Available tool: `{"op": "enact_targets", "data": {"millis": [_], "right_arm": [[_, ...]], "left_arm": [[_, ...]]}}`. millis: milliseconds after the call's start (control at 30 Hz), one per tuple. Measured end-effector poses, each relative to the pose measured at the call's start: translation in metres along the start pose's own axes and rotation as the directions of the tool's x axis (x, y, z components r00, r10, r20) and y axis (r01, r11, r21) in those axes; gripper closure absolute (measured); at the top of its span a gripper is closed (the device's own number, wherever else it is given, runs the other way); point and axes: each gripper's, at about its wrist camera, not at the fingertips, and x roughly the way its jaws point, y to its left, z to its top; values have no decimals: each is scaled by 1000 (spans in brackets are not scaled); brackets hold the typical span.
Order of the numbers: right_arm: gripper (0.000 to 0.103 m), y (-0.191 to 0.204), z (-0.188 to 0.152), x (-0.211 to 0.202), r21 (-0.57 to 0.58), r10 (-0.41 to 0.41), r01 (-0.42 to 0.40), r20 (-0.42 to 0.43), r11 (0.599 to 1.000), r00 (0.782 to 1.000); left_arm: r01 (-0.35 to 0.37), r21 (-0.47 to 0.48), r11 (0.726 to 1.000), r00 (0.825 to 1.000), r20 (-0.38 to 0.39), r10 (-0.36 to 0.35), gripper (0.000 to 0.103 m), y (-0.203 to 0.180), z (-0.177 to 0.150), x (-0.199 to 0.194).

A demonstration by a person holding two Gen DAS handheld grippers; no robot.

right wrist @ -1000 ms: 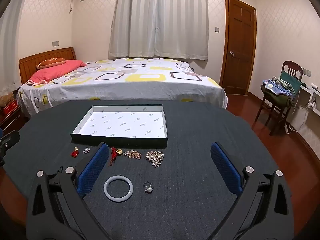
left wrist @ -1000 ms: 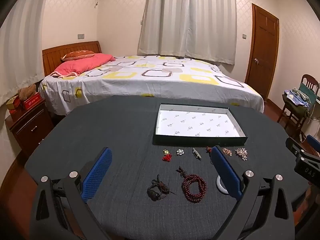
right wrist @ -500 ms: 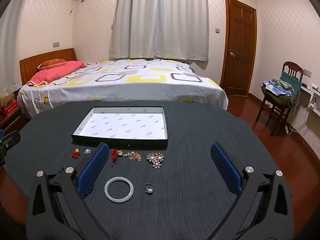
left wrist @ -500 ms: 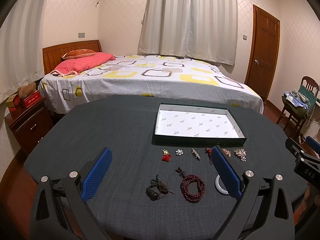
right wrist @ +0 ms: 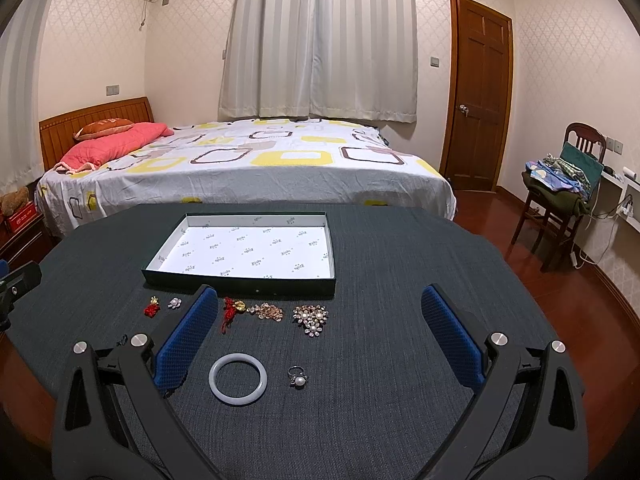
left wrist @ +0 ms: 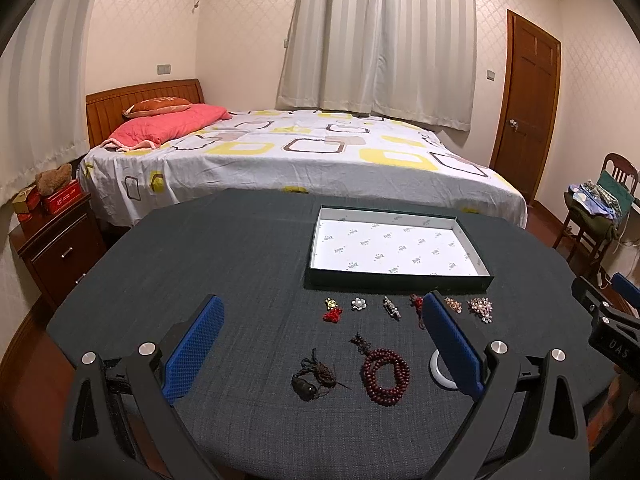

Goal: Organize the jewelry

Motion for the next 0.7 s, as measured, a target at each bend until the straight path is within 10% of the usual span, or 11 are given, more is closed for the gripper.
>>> {"op": "enact_targets", "data": {"millis": [700], "right_arm": [[4,2,0,1,0,1,-1,0,1000,1000]], "left_arm": [[-1,-7,1000,1000,-3,1,7,2,-4,2]]}}
